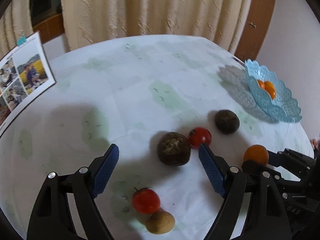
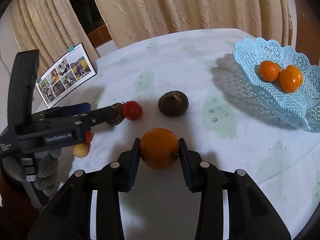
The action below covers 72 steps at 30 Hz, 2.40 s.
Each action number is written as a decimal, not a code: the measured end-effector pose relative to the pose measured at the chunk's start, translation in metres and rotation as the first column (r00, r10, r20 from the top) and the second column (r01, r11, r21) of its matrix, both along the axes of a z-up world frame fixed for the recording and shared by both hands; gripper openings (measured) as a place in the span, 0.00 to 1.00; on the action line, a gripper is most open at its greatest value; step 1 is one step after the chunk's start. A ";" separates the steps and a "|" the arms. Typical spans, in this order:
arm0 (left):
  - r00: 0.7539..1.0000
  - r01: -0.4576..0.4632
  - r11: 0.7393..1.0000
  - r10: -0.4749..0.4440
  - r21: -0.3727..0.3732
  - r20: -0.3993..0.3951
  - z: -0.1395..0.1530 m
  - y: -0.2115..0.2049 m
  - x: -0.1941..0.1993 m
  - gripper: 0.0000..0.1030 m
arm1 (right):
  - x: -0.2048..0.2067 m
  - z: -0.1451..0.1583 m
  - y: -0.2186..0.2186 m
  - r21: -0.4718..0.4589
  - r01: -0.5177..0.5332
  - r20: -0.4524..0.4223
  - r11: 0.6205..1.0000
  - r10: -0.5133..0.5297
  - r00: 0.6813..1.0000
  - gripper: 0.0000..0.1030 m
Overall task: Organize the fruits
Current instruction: 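Grasp a dark brown fruit with the left gripper while the right gripper grasps an orange, then carry the orange into the blue basket and release it with the right gripper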
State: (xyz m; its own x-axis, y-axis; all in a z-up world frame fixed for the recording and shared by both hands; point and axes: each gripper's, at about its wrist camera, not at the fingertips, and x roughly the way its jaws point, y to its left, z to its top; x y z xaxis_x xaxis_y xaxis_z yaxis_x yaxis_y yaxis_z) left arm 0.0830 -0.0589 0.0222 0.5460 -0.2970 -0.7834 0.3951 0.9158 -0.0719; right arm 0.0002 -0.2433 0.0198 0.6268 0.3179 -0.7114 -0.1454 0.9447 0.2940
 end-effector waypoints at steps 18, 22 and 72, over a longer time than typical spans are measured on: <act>0.999 0.033 0.999 -0.034 -0.030 -0.032 -0.008 -0.007 0.010 0.38 | -0.002 0.001 -0.001 0.027 0.013 0.013 1.000 -0.013 1.000 0.38; 1.000 0.010 0.999 -0.011 -0.047 -0.003 0.006 0.002 0.009 0.38 | -0.005 0.005 -0.005 0.040 0.027 0.023 0.999 -0.028 0.999 0.38; 0.987 -0.026 0.997 0.037 -0.072 0.156 0.073 -0.017 -0.025 0.39 | -0.050 0.040 -0.186 0.076 0.564 0.202 0.823 -0.566 0.799 0.40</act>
State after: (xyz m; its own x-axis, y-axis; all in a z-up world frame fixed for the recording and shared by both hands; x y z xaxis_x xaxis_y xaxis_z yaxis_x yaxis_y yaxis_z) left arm 0.0581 -0.0755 0.0956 0.6704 -0.3285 -0.6654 0.3773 0.9230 -0.0755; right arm -0.0495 -0.4292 0.0593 0.8286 -0.1311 -0.5443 0.3549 0.8749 0.3295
